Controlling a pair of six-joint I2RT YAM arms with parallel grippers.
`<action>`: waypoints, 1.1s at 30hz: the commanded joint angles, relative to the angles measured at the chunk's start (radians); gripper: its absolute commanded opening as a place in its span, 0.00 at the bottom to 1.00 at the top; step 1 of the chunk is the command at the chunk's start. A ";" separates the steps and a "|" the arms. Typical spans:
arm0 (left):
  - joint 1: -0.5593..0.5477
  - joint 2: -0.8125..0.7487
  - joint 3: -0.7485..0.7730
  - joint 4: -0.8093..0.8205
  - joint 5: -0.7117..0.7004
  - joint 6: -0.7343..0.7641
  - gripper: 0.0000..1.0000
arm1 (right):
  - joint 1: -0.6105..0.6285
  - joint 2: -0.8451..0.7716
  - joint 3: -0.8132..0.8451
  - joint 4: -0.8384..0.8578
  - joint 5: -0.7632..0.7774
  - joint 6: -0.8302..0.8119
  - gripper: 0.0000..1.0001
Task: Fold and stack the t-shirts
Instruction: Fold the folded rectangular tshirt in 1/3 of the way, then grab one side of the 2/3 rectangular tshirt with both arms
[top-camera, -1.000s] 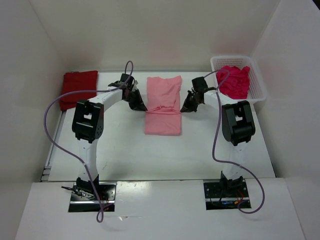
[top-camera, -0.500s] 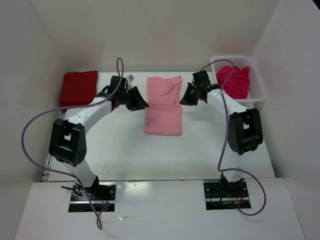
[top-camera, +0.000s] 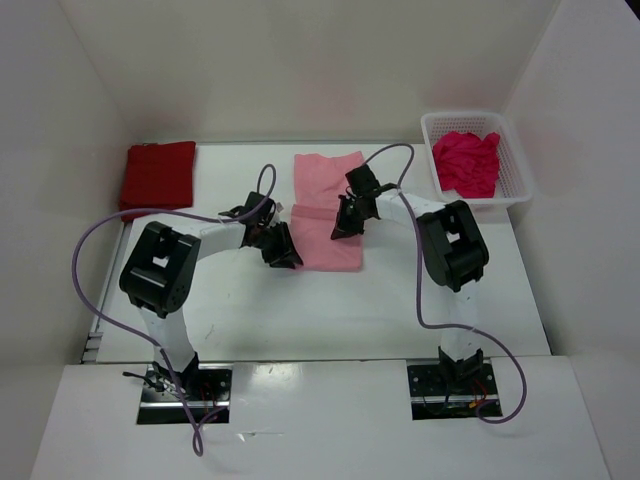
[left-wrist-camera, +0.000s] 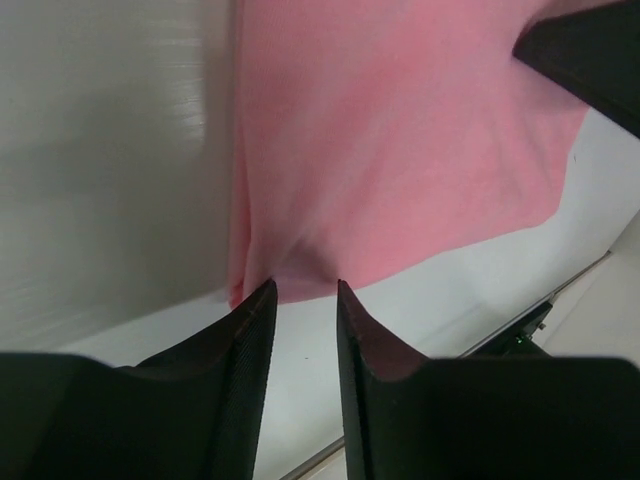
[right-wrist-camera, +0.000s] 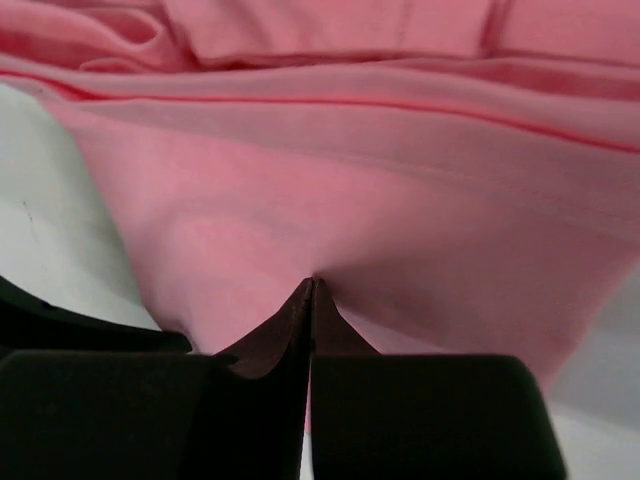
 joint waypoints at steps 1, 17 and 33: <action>0.001 -0.001 -0.026 -0.008 -0.009 -0.002 0.39 | -0.014 -0.003 0.001 0.073 0.001 0.002 0.01; 0.040 -0.108 -0.092 -0.027 -0.032 -0.045 0.55 | -0.063 -0.456 -0.451 0.096 0.011 0.121 0.43; 0.040 0.051 -0.037 0.047 -0.011 -0.054 0.25 | -0.104 -0.333 -0.540 0.219 -0.048 0.134 0.35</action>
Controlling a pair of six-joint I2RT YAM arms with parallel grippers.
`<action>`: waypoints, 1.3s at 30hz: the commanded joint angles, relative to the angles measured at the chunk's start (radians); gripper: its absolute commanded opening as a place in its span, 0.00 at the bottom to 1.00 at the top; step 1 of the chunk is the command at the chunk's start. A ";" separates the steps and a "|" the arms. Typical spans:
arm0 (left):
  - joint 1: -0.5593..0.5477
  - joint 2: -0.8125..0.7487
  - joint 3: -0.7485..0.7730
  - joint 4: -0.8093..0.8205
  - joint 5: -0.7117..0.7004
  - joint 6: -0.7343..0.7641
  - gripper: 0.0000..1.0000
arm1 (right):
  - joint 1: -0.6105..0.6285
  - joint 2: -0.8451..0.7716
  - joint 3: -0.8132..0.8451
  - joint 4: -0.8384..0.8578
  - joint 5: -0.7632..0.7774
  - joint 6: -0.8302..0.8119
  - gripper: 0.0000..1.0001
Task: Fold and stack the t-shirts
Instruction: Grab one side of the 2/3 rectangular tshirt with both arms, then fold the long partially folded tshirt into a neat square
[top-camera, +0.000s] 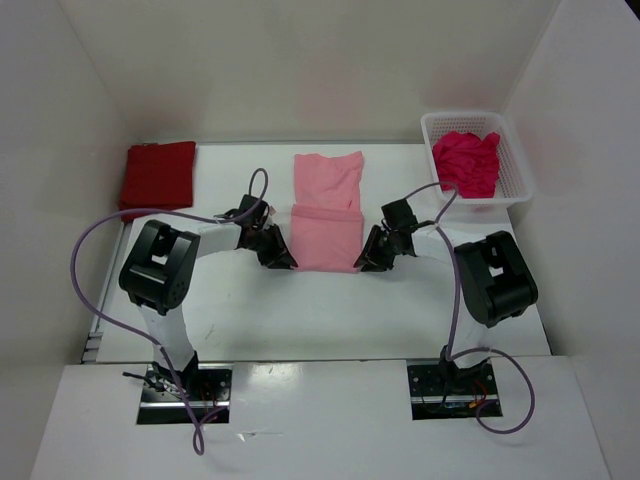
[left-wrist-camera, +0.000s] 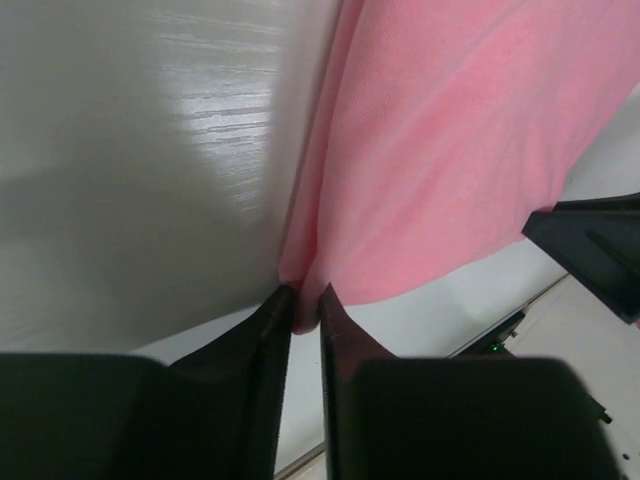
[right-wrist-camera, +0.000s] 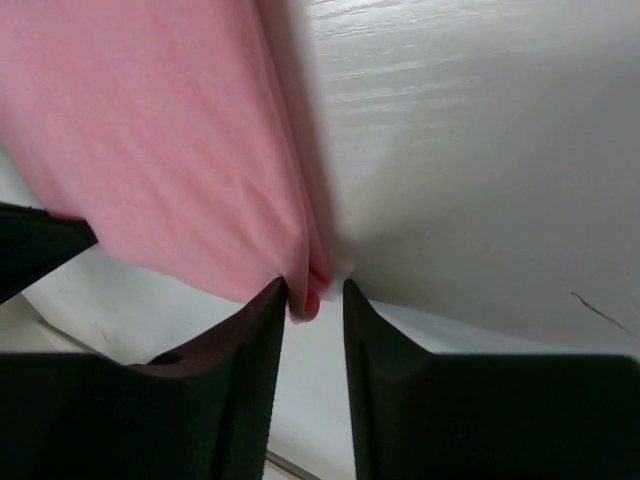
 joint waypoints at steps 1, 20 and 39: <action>-0.001 0.035 0.007 0.011 -0.034 0.003 0.22 | -0.005 0.035 0.021 0.069 -0.045 -0.001 0.31; 0.010 -0.411 -0.215 -0.437 0.045 0.173 0.00 | 0.205 -0.414 -0.218 -0.104 -0.097 0.171 0.00; 0.132 0.108 0.609 -0.388 -0.109 0.145 0.00 | -0.087 0.161 0.582 -0.174 -0.086 -0.091 0.00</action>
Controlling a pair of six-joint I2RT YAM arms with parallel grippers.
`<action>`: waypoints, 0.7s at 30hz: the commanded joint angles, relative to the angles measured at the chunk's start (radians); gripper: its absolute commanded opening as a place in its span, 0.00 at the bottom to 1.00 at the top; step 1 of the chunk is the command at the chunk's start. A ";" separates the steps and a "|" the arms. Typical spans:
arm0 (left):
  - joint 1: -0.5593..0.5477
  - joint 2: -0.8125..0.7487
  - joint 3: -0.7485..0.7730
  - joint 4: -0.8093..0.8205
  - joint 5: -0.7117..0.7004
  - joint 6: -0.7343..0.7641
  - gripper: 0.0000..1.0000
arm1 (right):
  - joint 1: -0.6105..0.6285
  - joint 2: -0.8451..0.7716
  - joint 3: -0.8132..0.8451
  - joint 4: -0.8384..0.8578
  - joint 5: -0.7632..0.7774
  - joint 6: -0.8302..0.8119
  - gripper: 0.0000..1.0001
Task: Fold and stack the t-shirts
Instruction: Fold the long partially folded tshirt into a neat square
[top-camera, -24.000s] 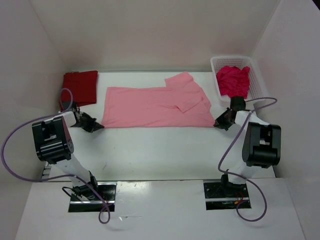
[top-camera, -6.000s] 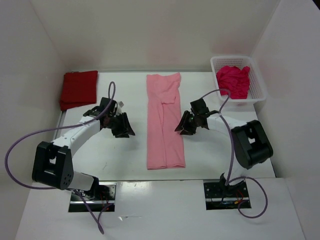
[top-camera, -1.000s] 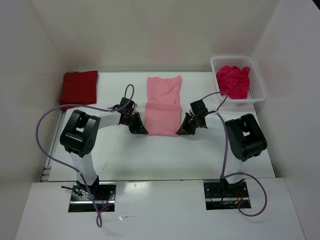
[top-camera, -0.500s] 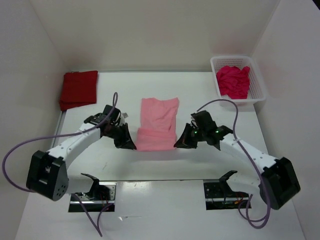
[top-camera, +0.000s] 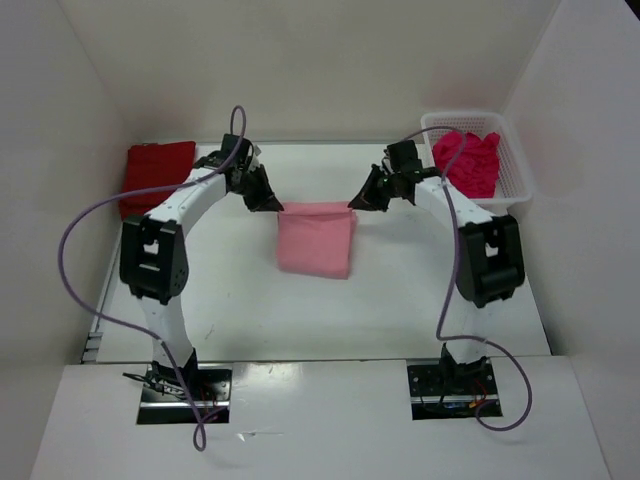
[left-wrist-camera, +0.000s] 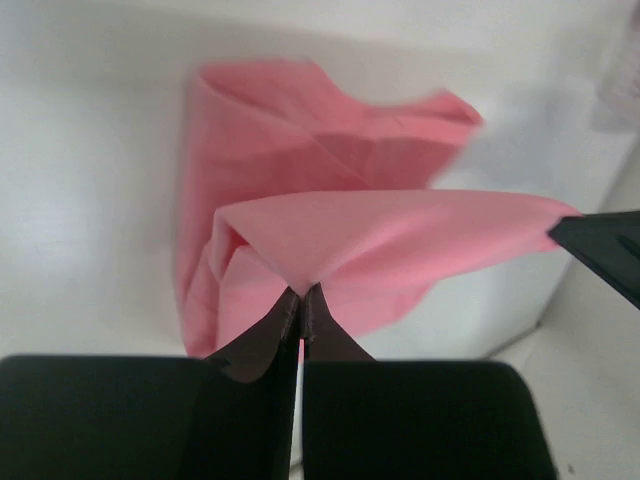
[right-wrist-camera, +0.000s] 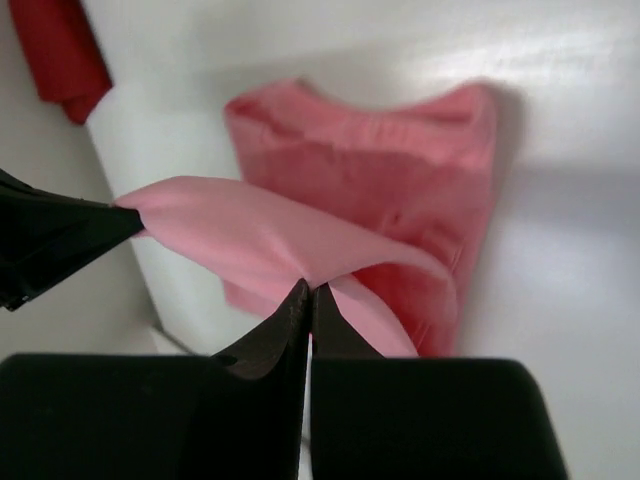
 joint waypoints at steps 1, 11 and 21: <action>0.020 0.157 0.105 0.037 -0.045 -0.001 0.00 | -0.017 0.182 0.170 -0.017 0.044 -0.088 0.00; 0.029 0.283 0.276 0.098 -0.050 -0.049 0.30 | -0.037 0.334 0.308 -0.037 0.088 -0.088 0.17; -0.023 -0.018 -0.092 0.227 0.008 -0.058 0.47 | 0.001 0.101 0.162 -0.014 0.127 -0.100 0.29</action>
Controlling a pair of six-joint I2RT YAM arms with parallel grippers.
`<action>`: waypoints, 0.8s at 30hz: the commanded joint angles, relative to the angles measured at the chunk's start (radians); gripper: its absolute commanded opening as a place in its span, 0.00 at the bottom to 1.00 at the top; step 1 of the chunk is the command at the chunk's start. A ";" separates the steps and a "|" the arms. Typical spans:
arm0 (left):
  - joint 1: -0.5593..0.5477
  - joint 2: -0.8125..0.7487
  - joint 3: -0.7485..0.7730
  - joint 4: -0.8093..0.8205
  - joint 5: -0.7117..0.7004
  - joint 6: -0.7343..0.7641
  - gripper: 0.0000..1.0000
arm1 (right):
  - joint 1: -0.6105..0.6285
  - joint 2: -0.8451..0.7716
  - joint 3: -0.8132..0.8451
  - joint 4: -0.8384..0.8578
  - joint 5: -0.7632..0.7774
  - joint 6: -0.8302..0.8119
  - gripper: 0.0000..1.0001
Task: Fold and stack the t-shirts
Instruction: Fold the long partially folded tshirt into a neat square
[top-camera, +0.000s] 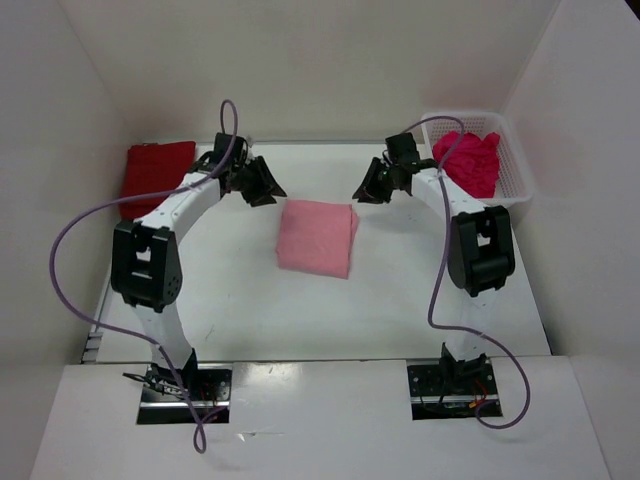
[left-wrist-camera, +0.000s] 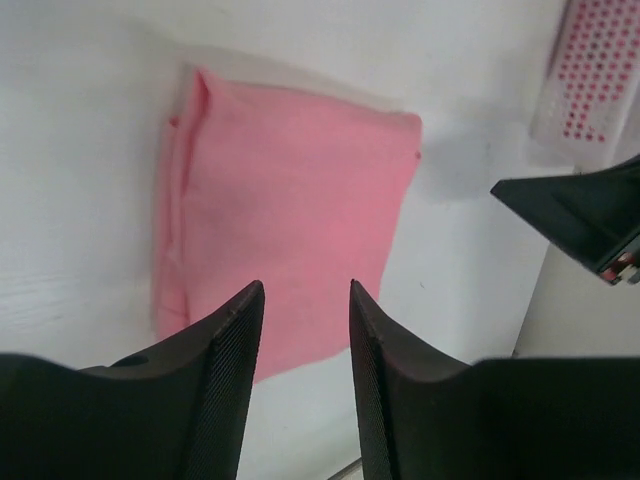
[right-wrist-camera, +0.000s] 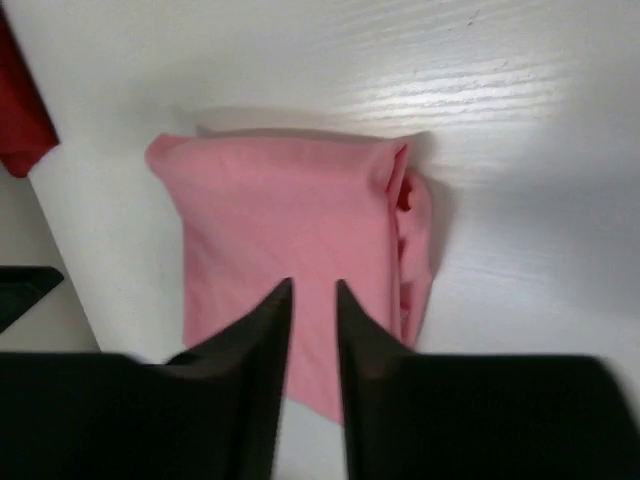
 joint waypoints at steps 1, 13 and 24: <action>-0.064 -0.070 -0.170 0.082 0.073 -0.003 0.47 | 0.050 -0.121 -0.077 0.037 -0.008 -0.018 0.22; -0.083 -0.018 -0.384 0.140 0.072 0.020 0.44 | 0.131 0.217 0.201 0.075 -0.143 -0.039 0.02; -0.103 -0.141 -0.513 0.140 0.125 0.001 0.64 | 0.131 0.471 0.446 -0.016 -0.153 -0.021 0.01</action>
